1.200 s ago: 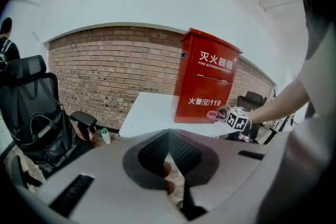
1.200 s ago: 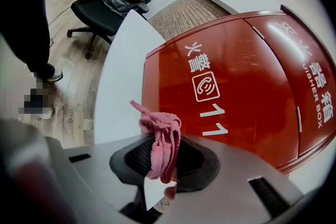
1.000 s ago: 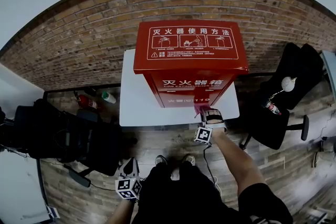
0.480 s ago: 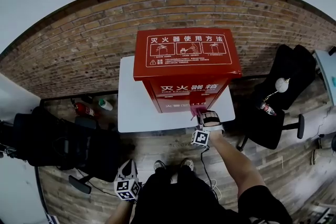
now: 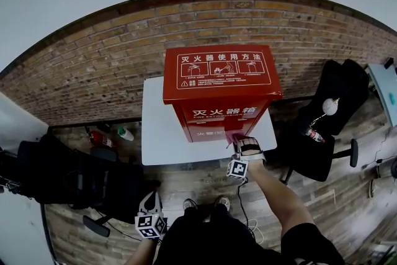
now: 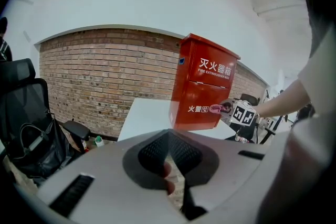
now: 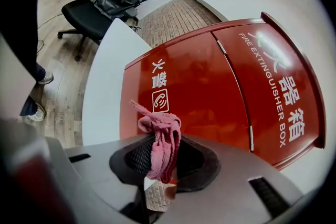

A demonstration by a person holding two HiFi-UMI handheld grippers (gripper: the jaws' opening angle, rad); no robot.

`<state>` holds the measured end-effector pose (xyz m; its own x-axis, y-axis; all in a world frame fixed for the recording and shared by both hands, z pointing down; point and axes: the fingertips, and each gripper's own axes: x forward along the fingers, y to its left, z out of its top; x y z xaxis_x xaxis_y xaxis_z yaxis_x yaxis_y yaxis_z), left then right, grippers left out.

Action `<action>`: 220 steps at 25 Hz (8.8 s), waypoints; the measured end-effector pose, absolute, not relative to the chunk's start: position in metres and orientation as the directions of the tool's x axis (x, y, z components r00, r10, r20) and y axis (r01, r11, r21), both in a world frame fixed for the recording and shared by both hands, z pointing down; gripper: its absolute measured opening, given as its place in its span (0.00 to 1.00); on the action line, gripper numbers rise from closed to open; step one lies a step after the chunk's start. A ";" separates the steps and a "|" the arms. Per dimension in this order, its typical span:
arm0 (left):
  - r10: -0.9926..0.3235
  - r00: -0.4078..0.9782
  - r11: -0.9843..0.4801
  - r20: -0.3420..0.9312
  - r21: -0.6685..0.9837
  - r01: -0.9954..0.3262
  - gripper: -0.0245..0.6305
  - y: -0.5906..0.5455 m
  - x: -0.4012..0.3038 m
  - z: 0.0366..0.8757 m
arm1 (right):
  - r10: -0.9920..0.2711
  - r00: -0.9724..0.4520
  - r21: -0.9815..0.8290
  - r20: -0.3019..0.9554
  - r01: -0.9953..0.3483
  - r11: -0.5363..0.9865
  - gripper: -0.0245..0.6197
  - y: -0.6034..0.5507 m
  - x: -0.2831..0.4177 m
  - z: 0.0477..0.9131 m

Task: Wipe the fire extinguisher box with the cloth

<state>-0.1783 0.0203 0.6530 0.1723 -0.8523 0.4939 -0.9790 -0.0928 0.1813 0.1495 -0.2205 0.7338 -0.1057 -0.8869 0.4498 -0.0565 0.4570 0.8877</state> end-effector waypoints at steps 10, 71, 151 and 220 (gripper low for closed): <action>-0.863 0.193 -0.113 0.466 0.194 -0.975 0.07 0.006 -0.184 0.650 | -0.899 -0.101 0.900 0.427 -0.050 0.433 0.19 -0.220 0.149 0.707; -0.884 0.241 -0.144 0.400 0.258 -0.955 0.07 -0.007 -0.206 0.642 | -0.981 -0.082 0.984 0.177 -0.015 0.179 0.19 -0.220 0.136 0.525; -0.844 0.248 -0.121 0.475 0.282 -0.952 0.07 0.022 -0.281 0.671 | -0.999 -0.044 1.000 -0.006 0.009 -0.006 0.19 -0.220 0.065 0.469; -0.879 -0.023 0.133 0.476 0.199 -0.971 0.07 0.092 -0.237 0.672 | -0.976 -0.140 0.986 0.167 0.015 0.166 0.19 -0.223 0.069 0.618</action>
<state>-0.2367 0.0924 0.6724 -0.0227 -0.8790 0.4764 -0.9708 0.1331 0.1994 0.0689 -0.2225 0.6180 -0.1399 -0.9760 0.1666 0.0146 0.1662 0.9860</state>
